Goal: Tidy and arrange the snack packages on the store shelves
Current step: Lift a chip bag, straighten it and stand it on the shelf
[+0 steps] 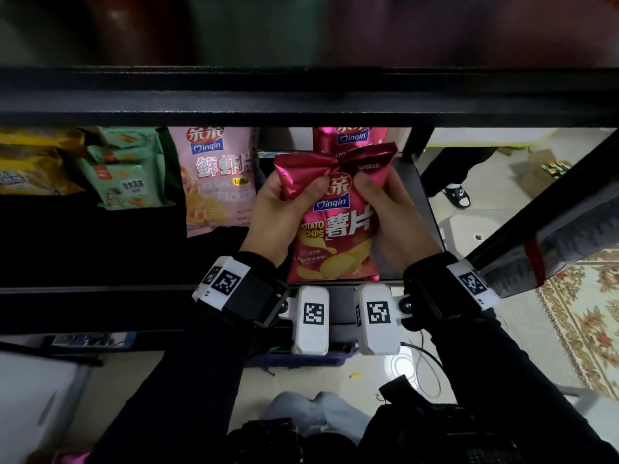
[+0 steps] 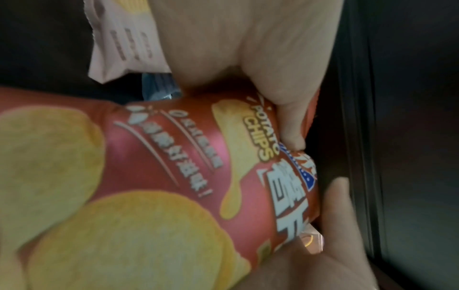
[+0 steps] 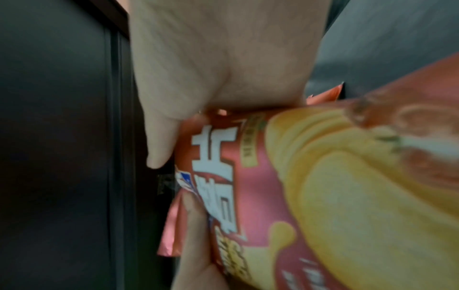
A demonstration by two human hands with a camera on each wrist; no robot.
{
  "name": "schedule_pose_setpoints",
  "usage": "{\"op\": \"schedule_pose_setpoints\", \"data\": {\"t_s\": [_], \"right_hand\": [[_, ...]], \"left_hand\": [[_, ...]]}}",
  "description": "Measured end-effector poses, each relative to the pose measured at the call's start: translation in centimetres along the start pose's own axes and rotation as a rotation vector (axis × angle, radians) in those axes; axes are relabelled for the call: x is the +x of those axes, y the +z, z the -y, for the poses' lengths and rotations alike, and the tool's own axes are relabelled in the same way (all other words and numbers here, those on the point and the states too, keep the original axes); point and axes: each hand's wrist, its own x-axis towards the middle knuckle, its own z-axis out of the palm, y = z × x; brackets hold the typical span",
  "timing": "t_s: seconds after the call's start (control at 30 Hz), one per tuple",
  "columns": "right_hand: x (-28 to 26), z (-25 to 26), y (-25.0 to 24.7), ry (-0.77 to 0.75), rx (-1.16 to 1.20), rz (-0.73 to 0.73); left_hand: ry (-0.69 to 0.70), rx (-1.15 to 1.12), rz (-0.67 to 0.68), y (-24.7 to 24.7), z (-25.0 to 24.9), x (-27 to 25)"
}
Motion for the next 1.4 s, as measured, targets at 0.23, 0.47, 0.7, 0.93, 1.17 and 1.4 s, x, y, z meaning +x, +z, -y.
{"op": "schedule_pose_setpoints", "data": {"t_s": [0.23,0.47,0.7,0.93,1.17,1.4], "right_hand": [[1.8,0.0,0.2,-0.001,0.069,-0.177],[1.8,-0.3,-0.5,0.032,-0.06,-0.011],[0.1,-1.9,-2.2,0.122,-0.354,0.072],[1.1,-1.4,-1.6,-0.004,-0.349,-0.022],[0.5,-2.5,-2.4,0.172,-0.287,0.185],[-1.9,-3.3,-1.7,-0.097,-0.401,-0.117]], "left_hand": [[-0.165,0.124,0.122,-0.7,0.0,1.1],[-0.091,0.259,0.073,-0.9,0.6,1.0],[-0.102,0.242,0.055,-0.9,0.1,1.5],[-0.233,0.42,0.24,-2.1,0.5,1.1],[-0.139,0.423,0.129,-2.9,0.5,0.9],[-0.146,0.472,0.103,-3.3,0.9,-1.3]]}}
